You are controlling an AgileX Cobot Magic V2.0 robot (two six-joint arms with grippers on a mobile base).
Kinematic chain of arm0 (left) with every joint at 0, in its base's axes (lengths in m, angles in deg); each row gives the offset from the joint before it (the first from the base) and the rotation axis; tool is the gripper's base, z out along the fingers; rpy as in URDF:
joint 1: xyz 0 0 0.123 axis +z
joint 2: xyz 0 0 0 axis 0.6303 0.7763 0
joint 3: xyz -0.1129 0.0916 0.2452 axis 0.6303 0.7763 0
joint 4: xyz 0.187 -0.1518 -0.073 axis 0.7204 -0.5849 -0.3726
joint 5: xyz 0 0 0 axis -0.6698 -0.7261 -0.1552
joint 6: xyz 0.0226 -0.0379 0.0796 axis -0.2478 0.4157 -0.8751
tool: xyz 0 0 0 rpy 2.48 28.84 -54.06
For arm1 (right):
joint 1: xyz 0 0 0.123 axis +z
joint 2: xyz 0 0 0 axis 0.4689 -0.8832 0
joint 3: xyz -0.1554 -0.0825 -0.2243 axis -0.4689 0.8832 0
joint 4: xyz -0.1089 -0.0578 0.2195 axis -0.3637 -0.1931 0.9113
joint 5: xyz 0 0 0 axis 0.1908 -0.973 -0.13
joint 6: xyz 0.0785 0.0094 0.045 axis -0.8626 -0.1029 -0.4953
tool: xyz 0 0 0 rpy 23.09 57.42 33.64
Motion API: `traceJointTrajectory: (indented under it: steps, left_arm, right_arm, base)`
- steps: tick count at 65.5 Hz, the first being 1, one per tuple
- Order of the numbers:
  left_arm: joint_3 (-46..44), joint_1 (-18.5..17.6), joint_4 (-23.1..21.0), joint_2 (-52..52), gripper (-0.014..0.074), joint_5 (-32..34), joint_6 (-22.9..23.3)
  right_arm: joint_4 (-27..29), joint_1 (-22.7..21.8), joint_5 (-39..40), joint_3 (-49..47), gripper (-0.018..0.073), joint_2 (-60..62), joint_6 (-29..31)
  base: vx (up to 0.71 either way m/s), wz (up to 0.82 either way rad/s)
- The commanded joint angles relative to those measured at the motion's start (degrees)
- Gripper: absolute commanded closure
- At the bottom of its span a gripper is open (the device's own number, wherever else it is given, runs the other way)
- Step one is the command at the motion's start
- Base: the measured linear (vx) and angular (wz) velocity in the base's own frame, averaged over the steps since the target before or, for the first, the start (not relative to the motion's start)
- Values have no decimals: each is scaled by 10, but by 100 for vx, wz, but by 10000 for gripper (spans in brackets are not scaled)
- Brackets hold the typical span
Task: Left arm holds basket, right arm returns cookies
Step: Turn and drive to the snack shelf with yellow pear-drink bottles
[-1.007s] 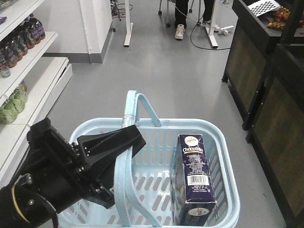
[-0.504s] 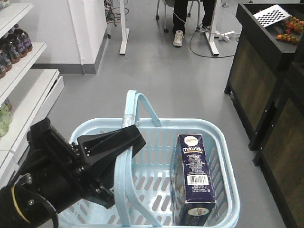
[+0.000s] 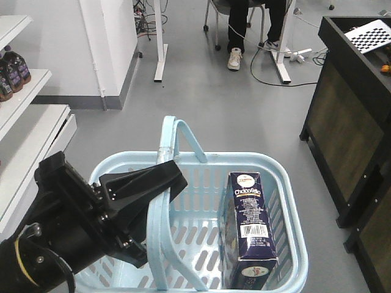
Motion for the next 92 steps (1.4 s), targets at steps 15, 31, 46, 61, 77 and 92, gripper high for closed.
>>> traceJointTrajectory:
  steps: [15,31,46,61,77,92]
  left_arm:
    - [-17,-4,-24,-16,596,70,-1]
    - [-17,-4,-24,-16,596,70,-1]
    - [-17,-4,-24,-16,596,70,-1]
    - [-17,-4,-24,-16,596,70,-1]
    - [-17,-4,-24,-16,596,70,-1]
    - [-17,-4,-24,-16,596,70,-1]
  right_arm:
    - [-1,-2,41,10,566,8,4]
    - [-1,-2,41,10,566,8,4]
    - [-1,-2,41,10,566,8,4]
    - [-1,-2,41,10,566,8,4]
    - [-1,-2,41,10,566,8,4]
    - [-1,-2,41,10,566,8,4]
  base:
    - [41,3]
    - [41,4]
    - [40,5]
    - [36,8]
    - [32,18]
    - [27,34]
